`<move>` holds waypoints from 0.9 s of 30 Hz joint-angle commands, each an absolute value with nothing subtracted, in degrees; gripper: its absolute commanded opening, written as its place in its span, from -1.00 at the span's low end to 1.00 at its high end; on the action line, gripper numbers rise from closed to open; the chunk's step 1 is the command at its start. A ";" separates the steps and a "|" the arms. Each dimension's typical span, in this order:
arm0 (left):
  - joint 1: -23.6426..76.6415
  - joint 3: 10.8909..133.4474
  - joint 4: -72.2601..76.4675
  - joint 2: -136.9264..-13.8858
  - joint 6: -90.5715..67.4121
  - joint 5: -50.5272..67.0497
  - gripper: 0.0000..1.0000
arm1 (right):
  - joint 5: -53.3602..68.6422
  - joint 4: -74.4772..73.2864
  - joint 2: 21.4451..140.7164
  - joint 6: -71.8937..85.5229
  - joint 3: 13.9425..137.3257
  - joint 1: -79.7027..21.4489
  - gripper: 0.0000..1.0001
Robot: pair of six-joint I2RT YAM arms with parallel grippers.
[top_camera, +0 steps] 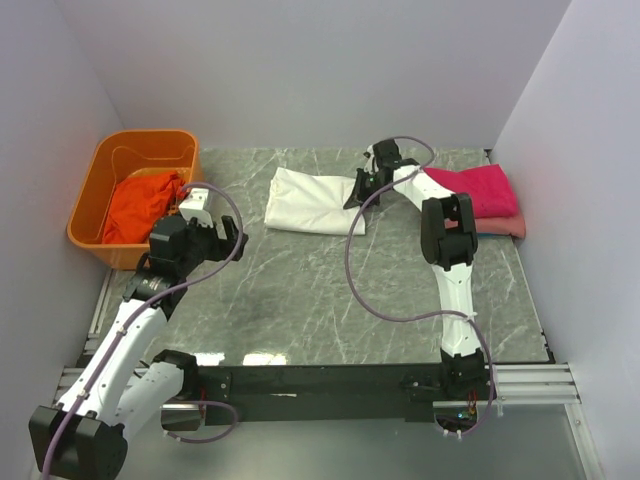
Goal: Fold and stack the t-shirts
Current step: Neatly place the folded tshirt to the corner
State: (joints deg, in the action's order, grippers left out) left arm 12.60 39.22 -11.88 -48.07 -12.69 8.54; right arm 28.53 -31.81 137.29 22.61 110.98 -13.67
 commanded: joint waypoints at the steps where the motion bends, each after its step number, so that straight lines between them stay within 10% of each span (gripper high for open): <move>1: 12.57 39.72 -11.16 -47.55 -11.16 7.56 0.75 | 16.82 -40.33 134.93 8.99 116.80 -14.68 -1.00; 27: 12.66 39.11 -10.46 -39.20 -10.37 11.69 0.75 | -29.52 -47.38 109.97 -22.67 114.70 -15.12 -1.00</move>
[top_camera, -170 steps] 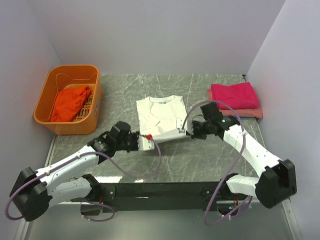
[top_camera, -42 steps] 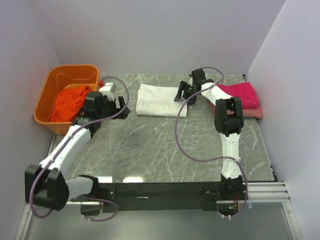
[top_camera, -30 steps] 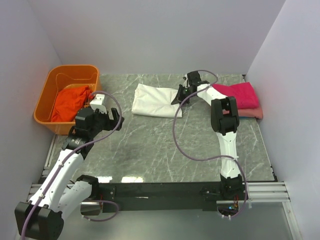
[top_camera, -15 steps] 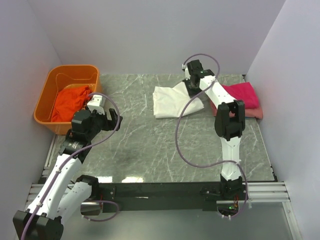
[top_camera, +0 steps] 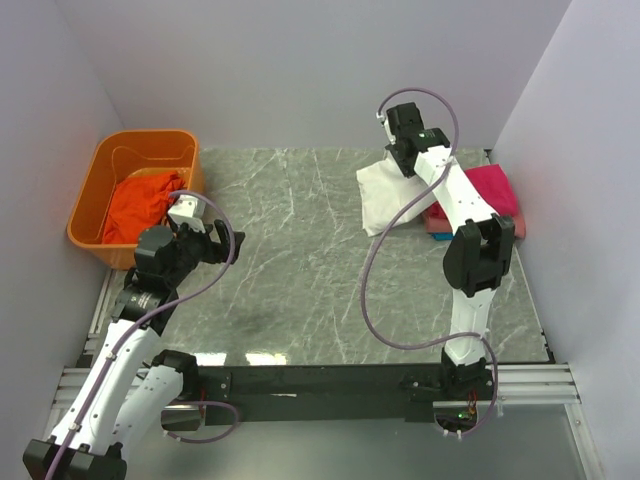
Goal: Fold and stack the t-shirts
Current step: Neatly place the folded tshirt to the corner
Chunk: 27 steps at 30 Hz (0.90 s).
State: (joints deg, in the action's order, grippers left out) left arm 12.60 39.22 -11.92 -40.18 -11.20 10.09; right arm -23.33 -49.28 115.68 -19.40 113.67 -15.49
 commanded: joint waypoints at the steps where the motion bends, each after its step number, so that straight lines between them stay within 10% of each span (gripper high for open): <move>1: 12.66 39.20 -10.46 -39.11 -10.28 11.78 0.75 | -29.79 -47.11 109.43 -22.94 114.26 -15.12 -1.00; 27: 12.66 38.94 -10.46 -39.81 -9.84 12.39 0.75 | -24.96 -47.81 100.46 -28.12 114.34 -7.03 -1.00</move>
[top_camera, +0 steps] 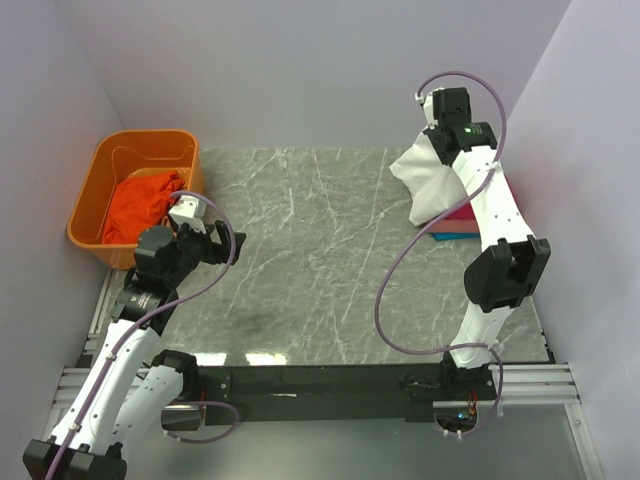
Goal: Fold and stack the t-shirts
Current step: Neatly place the folded tshirt to the corner
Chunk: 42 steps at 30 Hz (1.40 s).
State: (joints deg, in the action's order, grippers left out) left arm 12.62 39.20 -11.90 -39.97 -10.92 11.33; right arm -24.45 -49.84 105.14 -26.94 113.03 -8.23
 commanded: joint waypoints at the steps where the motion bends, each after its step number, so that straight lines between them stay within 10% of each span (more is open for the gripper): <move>1: 12.66 38.94 -10.46 -39.81 -9.84 12.39 0.75 | -24.79 -47.81 100.46 -28.12 114.52 -6.77 -1.00; 42: 12.66 38.67 -10.55 -40.87 -9.32 11.78 0.75 | -19.16 -51.15 98.26 -28.48 123.57 -3.08 -1.00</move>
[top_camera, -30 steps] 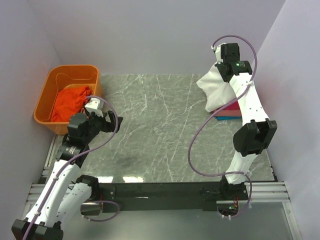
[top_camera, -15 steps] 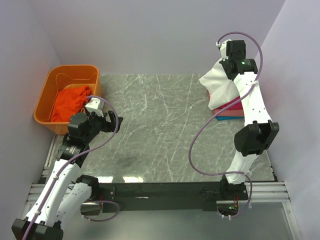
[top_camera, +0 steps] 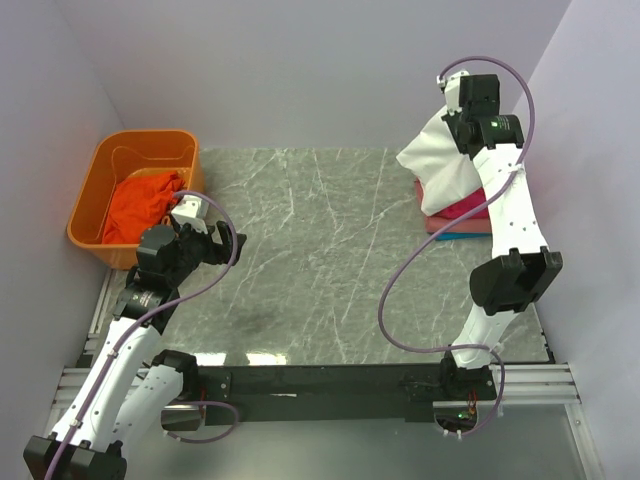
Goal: Fold and stack the t-shirts
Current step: Neatly place the folded tshirt to the corner
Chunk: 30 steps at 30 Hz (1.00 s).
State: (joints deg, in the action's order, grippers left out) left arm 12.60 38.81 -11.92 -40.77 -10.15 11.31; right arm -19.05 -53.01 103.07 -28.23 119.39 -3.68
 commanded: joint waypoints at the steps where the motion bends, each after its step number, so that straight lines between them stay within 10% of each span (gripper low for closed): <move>1: 12.66 38.67 -10.55 -40.87 -9.32 11.78 0.75 | -19.16 -51.15 98.26 -28.56 123.66 -3.08 -1.00; 30: 12.66 38.58 -10.55 -41.40 -9.23 11.78 0.76 | -18.02 -46.15 104.24 -32.17 119.10 2.37 -1.00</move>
State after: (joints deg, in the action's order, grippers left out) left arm 12.60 38.79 -11.90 -41.19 -10.13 11.29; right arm -17.89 -51.70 103.48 -30.52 119.72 1.69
